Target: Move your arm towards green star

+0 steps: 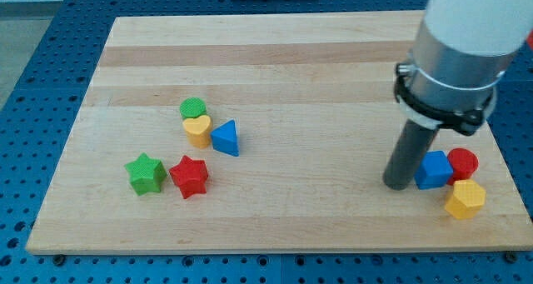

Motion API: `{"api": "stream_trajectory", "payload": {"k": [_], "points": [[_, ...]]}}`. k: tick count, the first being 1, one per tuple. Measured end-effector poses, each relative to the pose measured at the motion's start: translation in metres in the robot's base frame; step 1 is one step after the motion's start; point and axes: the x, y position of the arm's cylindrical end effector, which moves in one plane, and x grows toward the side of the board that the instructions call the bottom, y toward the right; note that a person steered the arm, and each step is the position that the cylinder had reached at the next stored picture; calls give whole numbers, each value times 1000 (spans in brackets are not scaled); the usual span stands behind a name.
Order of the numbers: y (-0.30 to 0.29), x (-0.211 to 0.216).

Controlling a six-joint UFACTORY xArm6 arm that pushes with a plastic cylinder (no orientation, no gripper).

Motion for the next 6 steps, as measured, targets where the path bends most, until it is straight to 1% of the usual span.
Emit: {"api": "stream_trajectory", "payload": {"k": [1,3,4,6], "points": [[-37,5],[-120,53],[-178,61],[-300,61]]}}
